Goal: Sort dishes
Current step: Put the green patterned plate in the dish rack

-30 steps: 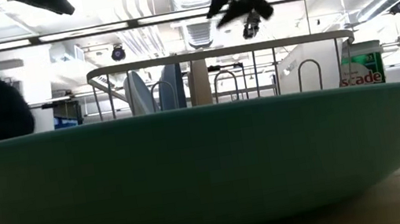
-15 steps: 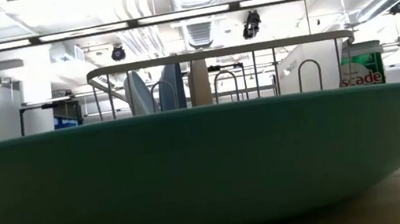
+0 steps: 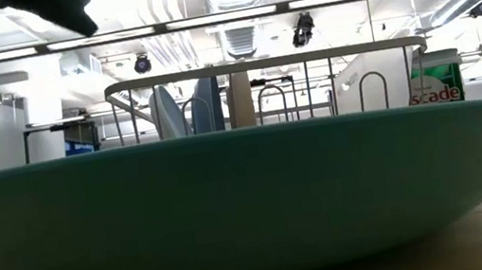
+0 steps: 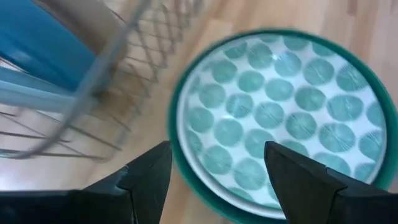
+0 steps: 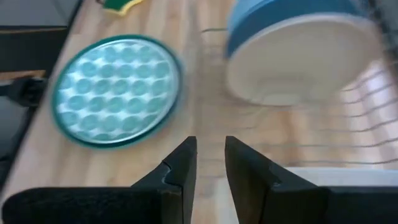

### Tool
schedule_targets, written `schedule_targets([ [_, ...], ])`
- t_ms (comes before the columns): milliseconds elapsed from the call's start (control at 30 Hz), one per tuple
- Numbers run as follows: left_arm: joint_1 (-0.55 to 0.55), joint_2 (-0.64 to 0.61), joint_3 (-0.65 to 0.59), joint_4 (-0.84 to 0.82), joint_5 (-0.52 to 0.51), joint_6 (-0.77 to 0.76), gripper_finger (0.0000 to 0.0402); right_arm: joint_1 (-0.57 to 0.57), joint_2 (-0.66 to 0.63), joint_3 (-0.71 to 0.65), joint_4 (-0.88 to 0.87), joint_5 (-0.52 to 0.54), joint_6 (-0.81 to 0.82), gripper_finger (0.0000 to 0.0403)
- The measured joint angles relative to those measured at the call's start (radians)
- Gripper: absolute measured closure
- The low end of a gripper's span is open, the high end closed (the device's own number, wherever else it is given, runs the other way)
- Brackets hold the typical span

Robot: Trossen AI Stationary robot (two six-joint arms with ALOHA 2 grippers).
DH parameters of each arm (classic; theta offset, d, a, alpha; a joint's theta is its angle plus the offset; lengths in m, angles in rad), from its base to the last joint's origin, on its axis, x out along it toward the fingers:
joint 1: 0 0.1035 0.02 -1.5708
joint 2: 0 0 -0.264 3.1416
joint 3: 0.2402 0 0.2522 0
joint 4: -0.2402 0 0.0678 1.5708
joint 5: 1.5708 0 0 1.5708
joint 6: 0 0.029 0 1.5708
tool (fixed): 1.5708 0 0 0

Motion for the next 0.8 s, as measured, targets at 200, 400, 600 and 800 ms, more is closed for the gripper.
schedule_targets([
  [200,0.000,0.105,0.049,0.013,0.020,0.001,0.0157,0.158,0.000,-0.185,0.282,0.001,0.195,0.0340],
  [400,0.008,0.222,0.107,0.012,0.019,0.027,0.0157,0.280,0.077,-0.285,0.453,0.003,0.278,0.0341],
  [600,0.009,0.320,0.186,-0.005,0.034,0.069,0.0166,0.363,0.181,-0.289,0.517,0.008,0.387,0.0332],
  [800,0.009,0.354,0.209,-0.027,0.051,0.029,0.0181,0.388,0.301,-0.286,0.582,0.036,0.564,0.0340],
])
